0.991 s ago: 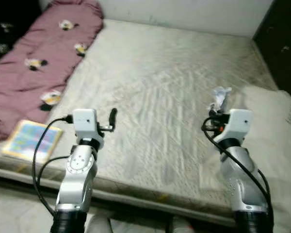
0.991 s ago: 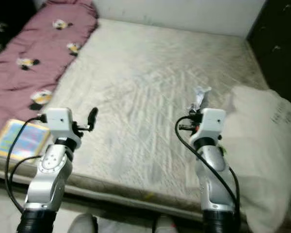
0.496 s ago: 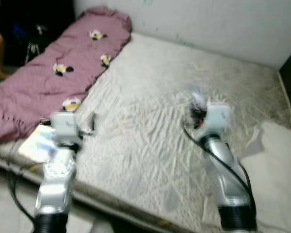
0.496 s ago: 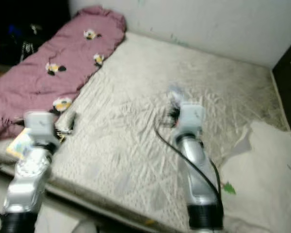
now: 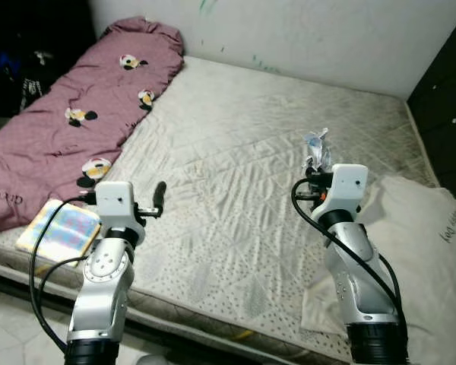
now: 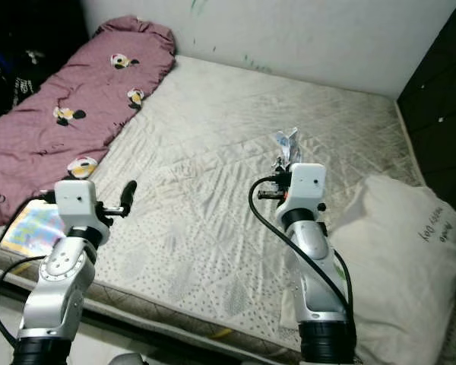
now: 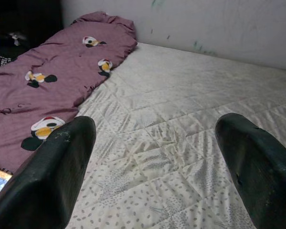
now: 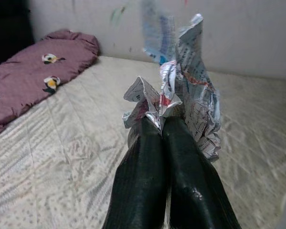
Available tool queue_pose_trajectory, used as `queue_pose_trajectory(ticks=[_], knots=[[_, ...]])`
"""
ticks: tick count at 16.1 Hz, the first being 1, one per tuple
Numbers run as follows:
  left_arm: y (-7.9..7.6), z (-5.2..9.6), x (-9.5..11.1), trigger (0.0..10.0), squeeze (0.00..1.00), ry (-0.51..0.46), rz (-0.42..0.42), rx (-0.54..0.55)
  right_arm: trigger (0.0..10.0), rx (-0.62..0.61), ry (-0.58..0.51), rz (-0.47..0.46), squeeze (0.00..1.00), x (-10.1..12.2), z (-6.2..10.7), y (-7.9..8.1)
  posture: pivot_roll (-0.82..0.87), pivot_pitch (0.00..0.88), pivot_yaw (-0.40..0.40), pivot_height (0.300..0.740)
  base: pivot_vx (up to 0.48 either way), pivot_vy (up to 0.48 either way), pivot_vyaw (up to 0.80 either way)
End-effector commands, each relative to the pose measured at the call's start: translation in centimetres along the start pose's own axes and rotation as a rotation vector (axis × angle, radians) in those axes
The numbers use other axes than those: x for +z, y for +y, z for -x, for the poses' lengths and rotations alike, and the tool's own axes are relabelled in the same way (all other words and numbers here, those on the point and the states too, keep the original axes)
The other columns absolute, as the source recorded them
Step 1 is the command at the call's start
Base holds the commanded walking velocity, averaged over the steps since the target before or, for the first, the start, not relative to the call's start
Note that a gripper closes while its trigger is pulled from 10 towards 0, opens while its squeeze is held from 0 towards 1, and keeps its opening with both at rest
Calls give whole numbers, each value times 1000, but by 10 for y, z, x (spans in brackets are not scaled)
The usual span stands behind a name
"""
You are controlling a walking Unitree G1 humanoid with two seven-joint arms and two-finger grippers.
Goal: Clean up the room
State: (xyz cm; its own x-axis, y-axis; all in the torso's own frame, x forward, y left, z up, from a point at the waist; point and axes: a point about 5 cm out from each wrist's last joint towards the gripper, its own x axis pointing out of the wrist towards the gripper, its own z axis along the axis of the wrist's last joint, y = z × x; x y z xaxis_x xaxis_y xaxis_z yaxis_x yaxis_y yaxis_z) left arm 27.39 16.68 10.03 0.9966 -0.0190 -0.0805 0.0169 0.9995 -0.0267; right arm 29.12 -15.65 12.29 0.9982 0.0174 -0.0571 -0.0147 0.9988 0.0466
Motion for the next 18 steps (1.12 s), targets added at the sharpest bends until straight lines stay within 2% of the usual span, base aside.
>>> queue_pose_trajectory(ticks=[1, 2, 3, 4, 5, 6, 8, 11, 16, 18], knots=[[-3, -1, 1, 10000, 0, -2, 1, -4, 10000, -50, 63, 3, 0, -10, 1, -10, -20, 0, -47, 740, 0, 0, 0], [-4, -3, 2, 10000, 0, -4, -2, -7, 10000, -94, 126, 17, 0, -22, 1, -18, -18, 0, -50, 740, 0, 0, 0], [-4, -4, 3, 10000, 0, -6, -2, -8, 10000, -106, 143, 39, 0, -24, 0, -21, -18, 0, -50, 740, 0, 0, 0], [-3, -6, 6, 10000, 0, -20, 1, -13, 10000, -87, 102, 58, 0, -20, -5, -19, -18, 0, -52, 740, 0, 0, 0], [-3, -6, 6, 10000, 0, -25, 2, -19, 10000, -74, 96, -14, 0, -19, -6, -17, -18, 0, -52, 740, 0, 0, 0], [-3, -6, 7, 10000, 0, -34, -14, -29, 10000, -78, 76, 41, 0, -17, -6, -16, -18, 0, -52, 740, 0, 0, 0], [-1, -4, 7, 10000, 0, -38, -29, -33, 10000, -25, 83, -22, 0, -17, -2, -5, -13, 0, -57, 740, 0, 0, 0], [-2, -4, 8, 10000, 0, -35, -3, -19, 10000, 7, 65, -66, 0, -15, 2, -1, -10, 0, -57, 740, 0, 0, 0], [-5, -3, 3, 10000, 0, -18, -2, -29, 10000, -3, 66, -61, 0, -16, -2, -3, -11, 0, -54, 740, 0, 0, -800], [-5, -4, 3, 10000, 0, -19, 1, -30, 10000, 3, 63, -59, 0, -15, -2, -3, -10, 0, -57, 740, 0, 307, -800]])
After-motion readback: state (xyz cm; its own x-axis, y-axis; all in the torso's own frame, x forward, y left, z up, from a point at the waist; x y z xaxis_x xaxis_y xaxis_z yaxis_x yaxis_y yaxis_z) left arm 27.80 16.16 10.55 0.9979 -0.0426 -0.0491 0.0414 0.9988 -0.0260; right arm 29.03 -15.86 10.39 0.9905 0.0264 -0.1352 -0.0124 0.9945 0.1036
